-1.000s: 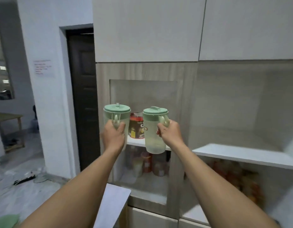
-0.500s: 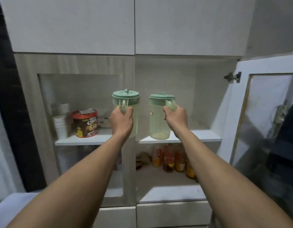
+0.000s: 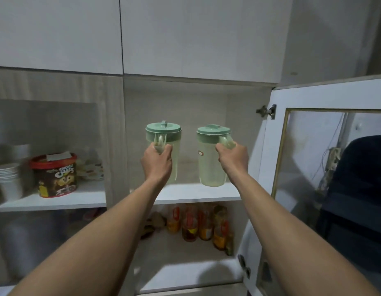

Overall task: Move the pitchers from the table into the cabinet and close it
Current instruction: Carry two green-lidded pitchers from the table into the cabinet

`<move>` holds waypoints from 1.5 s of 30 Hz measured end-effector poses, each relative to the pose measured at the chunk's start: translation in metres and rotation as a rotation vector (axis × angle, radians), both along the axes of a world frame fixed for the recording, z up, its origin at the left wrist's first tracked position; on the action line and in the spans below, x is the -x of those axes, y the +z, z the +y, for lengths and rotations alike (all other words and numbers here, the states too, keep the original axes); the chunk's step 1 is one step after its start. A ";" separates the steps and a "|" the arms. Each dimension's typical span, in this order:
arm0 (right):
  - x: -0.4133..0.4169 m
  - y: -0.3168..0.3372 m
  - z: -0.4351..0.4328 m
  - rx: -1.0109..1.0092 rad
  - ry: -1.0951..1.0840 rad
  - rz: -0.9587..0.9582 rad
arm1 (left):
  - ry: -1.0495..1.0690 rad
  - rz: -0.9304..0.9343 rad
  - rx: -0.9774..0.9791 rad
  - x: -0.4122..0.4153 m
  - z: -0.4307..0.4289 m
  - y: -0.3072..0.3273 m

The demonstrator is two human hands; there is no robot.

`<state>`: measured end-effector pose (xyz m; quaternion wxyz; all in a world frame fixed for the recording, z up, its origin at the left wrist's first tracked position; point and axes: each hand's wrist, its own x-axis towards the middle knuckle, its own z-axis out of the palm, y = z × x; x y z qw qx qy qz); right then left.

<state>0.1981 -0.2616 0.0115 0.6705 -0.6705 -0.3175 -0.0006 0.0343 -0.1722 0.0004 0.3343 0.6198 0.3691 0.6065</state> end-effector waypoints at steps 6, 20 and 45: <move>-0.044 -0.014 0.026 0.000 -0.005 0.043 | -0.020 -0.017 0.044 -0.044 0.034 -0.010; -0.109 -0.030 0.135 0.038 -0.130 0.033 | -0.084 0.010 0.047 -0.129 0.164 -0.025; -0.331 -0.136 0.358 0.105 -0.130 0.064 | -0.187 0.066 0.144 -0.362 0.366 -0.132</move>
